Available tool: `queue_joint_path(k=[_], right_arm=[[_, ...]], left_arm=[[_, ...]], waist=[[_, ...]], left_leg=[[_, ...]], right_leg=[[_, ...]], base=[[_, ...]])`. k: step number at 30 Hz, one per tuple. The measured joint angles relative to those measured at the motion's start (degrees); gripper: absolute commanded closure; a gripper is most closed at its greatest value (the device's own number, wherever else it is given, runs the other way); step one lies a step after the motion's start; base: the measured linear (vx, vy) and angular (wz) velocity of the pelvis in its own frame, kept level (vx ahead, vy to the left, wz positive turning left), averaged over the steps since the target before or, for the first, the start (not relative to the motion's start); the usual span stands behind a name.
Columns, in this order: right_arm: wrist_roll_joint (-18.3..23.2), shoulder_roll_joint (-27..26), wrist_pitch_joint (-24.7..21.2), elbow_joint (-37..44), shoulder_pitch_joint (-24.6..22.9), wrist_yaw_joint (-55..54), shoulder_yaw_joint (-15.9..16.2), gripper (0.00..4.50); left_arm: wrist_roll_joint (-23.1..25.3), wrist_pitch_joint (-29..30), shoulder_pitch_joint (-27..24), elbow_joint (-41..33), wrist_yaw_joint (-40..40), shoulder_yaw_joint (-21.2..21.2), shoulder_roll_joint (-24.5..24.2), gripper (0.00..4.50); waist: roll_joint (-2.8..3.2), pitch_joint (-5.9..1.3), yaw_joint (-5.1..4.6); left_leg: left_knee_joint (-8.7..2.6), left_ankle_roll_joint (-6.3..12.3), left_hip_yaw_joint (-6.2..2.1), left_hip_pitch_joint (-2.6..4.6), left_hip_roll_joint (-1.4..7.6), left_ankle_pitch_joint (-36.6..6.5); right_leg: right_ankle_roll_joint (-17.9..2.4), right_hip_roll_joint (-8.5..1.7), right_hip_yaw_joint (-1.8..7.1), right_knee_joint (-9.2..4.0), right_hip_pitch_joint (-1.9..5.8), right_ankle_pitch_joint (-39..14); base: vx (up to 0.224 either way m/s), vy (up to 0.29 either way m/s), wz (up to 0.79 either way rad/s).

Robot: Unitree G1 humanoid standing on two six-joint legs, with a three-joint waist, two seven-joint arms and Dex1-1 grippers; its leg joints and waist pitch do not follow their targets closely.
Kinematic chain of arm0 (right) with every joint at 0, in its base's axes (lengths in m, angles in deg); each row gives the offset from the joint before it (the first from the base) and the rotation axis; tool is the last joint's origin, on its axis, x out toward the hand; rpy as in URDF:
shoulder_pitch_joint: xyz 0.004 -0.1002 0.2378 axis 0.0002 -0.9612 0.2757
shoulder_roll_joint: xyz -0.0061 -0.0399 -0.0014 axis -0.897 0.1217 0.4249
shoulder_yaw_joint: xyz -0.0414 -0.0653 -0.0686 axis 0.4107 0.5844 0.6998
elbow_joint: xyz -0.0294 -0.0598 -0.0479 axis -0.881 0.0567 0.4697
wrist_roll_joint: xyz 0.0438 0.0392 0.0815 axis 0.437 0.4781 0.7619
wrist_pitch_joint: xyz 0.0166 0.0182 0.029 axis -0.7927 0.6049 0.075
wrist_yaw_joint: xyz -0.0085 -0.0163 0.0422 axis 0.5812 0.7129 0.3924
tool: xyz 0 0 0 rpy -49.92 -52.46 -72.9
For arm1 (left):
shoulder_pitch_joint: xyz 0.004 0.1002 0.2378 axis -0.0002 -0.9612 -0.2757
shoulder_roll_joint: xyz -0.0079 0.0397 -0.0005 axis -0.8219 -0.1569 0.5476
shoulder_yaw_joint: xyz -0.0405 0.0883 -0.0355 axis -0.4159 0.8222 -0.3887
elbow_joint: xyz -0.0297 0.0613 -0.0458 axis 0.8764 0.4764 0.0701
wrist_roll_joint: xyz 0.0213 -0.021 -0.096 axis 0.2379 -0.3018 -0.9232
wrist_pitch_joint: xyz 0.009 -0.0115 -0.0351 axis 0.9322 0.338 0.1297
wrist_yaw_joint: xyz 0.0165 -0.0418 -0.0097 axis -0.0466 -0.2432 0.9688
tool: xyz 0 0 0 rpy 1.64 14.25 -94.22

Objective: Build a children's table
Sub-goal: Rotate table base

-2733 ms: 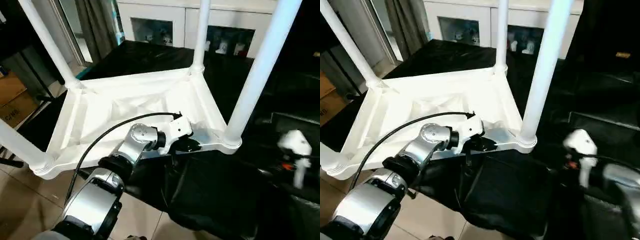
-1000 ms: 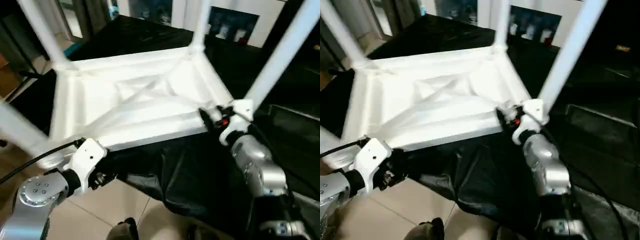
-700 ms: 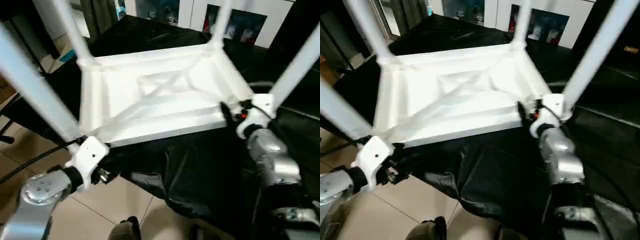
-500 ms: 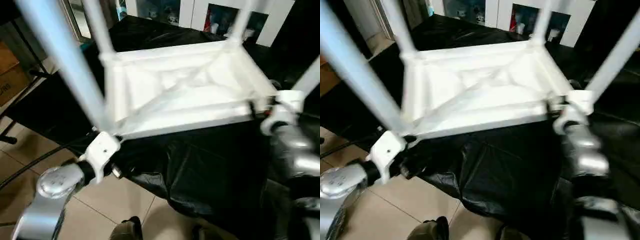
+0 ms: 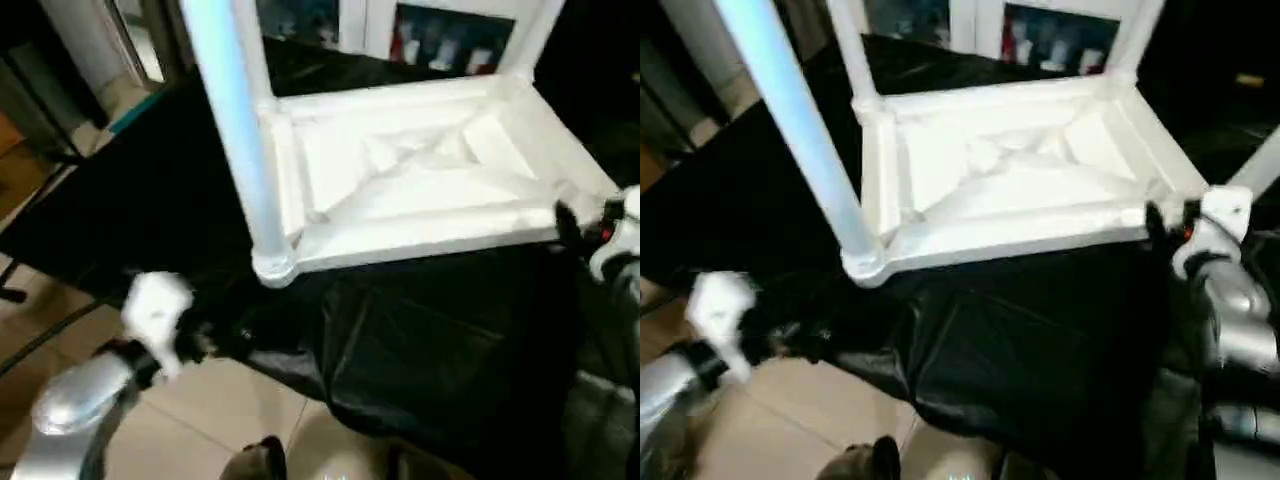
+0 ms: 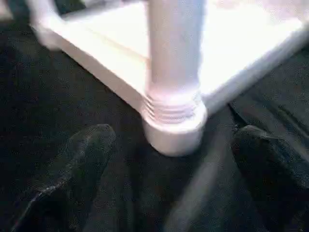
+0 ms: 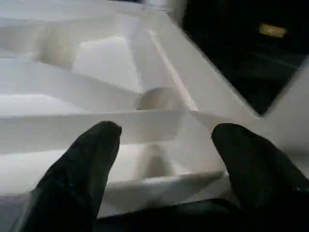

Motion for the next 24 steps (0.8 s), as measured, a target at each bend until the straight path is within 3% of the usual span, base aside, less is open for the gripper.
queue_joint_path(k=[7, 12, 19, 24], right_arm=[[5.14, -4.2, -4.05, 15.53, -10.71, 4.74, 2.35, 0.81], [5.44, -5.06, -5.66, 18.12, -14.27, 3.91, 1.95, 0.81], [4.06, -6.99, -8.73, 19.32, -14.6, -1.22, 1.71, 0.81], [1.41, -7.89, -9.28, 16.14, -11.81, -2.97, 3.63, 0.81]], left_arm=[[-4.17, -1.51, 4.87, 2.68, 0.7, -0.16, 2.11, 0.05], [-3.86, -2.72, 10.83, 9.18, 2.05, 0.29, 2.9, 0.05], [-6.33, -4.04, 20.25, 20.04, 2.59, 0.1, 5.59, 0.05], [-12.13, -3.48, 22.83, 20.99, -3.88, 1.91, 7.06, 0.05]], waist=[[-0.25, -0.13, 0.32], [-0.5, -0.28, 0.24], [-0.63, -0.35, 0.32], [-0.79, -0.44, 0.19]], left_leg=[[0.0, -0.27, 0.11, 0.08, 0.07, -0.14], [0.09, -0.28, 0.15, 0.08, 0.04, -0.14], [0.34, -0.2, 0.15, 0.04, 0.03, -0.09], [0.45, -0.18, 0.17, 0.04, 0.02, -0.08]], right_leg=[[0.06, -0.02, 0.01, 0.07, 0.04, 0.12], [0.08, -0.05, 0.06, 0.06, 0.03, 0.27], [0.1, -0.08, 0.11, 0.27, 0.01, 0.37], [0.1, -0.11, 0.13, 0.44, -0.04, 0.37]], base=[[0.0, 0.0, 0.0], [0.0, 0.0, 0.0], [0.0, 0.0, 0.0], [0.0, 0.0, 0.0]])
